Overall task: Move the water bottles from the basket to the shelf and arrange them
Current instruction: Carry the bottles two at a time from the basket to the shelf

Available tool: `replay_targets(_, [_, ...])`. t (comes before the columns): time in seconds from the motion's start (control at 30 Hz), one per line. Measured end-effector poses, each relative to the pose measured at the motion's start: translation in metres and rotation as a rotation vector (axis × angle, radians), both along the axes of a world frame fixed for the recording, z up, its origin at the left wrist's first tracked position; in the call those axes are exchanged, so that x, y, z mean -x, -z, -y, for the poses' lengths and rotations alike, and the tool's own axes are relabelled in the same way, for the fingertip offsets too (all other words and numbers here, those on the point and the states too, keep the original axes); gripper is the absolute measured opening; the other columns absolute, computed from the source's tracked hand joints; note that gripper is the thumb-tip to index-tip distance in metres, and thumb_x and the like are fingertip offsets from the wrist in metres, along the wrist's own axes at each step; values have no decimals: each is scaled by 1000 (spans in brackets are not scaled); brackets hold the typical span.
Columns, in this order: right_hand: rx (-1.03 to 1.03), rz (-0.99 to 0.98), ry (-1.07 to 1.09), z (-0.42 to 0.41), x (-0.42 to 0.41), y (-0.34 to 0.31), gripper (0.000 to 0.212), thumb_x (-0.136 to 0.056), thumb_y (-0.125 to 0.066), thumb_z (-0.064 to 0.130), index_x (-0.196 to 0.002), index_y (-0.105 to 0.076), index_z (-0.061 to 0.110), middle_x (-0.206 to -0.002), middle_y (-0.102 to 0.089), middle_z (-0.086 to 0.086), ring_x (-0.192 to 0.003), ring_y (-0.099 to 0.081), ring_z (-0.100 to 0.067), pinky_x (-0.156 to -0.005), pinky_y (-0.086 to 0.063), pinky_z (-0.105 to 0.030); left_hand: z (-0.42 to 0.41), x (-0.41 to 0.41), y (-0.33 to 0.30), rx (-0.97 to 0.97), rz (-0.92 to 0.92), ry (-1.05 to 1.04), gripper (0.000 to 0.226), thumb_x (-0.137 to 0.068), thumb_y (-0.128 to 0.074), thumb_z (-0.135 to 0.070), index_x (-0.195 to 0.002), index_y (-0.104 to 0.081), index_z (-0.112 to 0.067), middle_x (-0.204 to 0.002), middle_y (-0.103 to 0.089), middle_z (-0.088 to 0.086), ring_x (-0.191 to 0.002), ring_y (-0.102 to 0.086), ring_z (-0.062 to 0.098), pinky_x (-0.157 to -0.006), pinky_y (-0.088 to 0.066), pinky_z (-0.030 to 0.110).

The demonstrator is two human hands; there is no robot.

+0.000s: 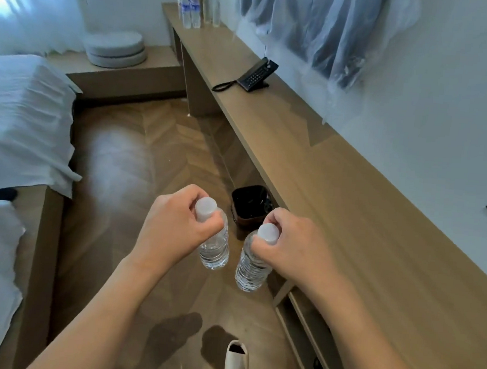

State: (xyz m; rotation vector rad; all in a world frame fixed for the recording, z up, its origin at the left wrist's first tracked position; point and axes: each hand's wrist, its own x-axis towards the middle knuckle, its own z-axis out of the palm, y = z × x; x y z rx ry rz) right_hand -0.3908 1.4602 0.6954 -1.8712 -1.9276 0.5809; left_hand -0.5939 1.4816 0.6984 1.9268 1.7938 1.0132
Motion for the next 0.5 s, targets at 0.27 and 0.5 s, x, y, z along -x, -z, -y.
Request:
replay_targets(0.27, [9,14,-55,-148,29,-6,22,-71,-65,39,-85,-56,24,-72,-61,7,-69,-58,-15,-58,-49,-34,-139,33,-3,0,16,-85,13,-70,-75,-27,-74,-63,-22,-53,-51,-13,-59,-54,7,-53,-35,12])
replay_targets(0.5, [26,44,-45,-289,89,8,25,-69,-65,43,-82,-56,24,-73,-62,7,-70,-59,-15,-58,-46,-31,-272,95,13,37,42,-77,14,-69,-75,-30,-73,-62,-25,-52,-53,-12,-60,-55,6,-52,-37,14])
